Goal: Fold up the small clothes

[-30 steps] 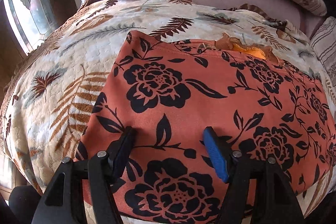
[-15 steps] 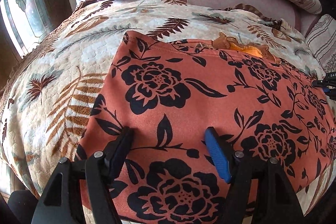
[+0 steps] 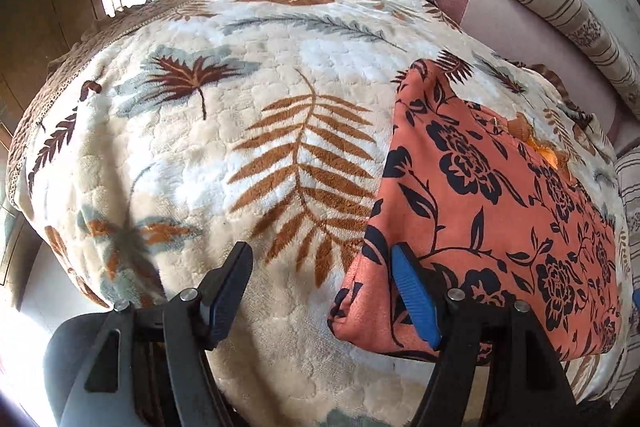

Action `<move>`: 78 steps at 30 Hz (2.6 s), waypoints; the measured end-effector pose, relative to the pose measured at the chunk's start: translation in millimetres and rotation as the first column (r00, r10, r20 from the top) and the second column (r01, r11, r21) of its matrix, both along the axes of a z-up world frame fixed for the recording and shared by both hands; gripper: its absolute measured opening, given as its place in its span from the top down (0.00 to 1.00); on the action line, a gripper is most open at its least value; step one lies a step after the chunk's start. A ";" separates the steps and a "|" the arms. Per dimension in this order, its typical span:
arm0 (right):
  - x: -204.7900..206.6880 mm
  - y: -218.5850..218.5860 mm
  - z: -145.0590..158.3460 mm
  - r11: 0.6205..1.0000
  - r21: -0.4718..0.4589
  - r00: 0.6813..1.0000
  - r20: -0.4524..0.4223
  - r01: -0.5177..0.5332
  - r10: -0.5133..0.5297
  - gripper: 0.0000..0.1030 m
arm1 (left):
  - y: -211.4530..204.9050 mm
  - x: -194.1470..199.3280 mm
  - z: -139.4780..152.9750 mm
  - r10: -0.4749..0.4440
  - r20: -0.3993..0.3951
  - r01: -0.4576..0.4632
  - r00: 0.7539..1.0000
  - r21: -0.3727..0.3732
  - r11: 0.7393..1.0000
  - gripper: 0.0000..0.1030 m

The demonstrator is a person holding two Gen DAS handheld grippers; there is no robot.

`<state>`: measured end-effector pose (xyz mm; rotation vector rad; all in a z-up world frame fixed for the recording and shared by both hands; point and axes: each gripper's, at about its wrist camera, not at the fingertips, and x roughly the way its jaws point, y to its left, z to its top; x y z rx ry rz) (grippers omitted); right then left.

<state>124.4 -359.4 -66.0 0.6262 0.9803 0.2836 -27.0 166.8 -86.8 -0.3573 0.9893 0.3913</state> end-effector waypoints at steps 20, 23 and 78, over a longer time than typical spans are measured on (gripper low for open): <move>-94.3 -17.8 -64.2 0.947 0.240 0.966 -0.201 0.212 -0.165 0.25 | -45.2 50.5 18.0 -0.143 0.050 0.142 0.988 0.030 0.989 0.29; -87.2 -9.8 -82.9 0.941 0.249 0.954 -0.250 0.229 -0.166 0.25 | -75.8 65.4 18.0 -0.202 0.063 0.199 0.977 0.047 0.979 0.29; -32.8 -24.5 -101.0 0.942 0.179 0.934 -0.273 0.284 -0.229 0.71 | -138.7 58.7 5.9 -0.315 0.006 0.310 0.949 0.160 0.937 0.29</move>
